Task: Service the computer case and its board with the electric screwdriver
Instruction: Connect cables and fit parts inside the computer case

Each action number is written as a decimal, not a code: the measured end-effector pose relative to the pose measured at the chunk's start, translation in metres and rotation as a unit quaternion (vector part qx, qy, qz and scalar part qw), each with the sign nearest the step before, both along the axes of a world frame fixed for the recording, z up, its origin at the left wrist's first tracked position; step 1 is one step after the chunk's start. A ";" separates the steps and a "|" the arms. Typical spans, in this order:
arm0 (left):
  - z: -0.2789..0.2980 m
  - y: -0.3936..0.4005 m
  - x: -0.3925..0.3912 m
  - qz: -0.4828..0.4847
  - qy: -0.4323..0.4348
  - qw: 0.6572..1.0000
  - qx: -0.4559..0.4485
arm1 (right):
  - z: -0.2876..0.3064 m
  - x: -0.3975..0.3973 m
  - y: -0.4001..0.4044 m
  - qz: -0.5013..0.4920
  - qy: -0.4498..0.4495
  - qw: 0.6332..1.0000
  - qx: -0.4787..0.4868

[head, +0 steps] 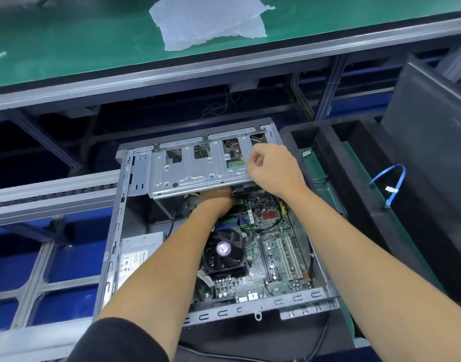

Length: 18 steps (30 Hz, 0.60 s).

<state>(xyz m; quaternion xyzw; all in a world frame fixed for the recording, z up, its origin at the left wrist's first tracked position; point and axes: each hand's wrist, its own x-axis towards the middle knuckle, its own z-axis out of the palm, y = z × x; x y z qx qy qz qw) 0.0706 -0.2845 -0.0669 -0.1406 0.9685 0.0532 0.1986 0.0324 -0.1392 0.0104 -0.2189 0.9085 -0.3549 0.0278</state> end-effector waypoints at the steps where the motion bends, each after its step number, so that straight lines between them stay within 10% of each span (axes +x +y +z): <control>1: -0.001 0.000 0.001 0.008 0.016 1.000 0.000 | 0.000 0.000 0.000 -0.001 0.001 1.000 -0.001; 18: -0.002 -0.022 -0.008 0.182 -0.034 0.969 0.166 | -0.002 -0.001 0.000 -0.003 0.003 1.000 -0.002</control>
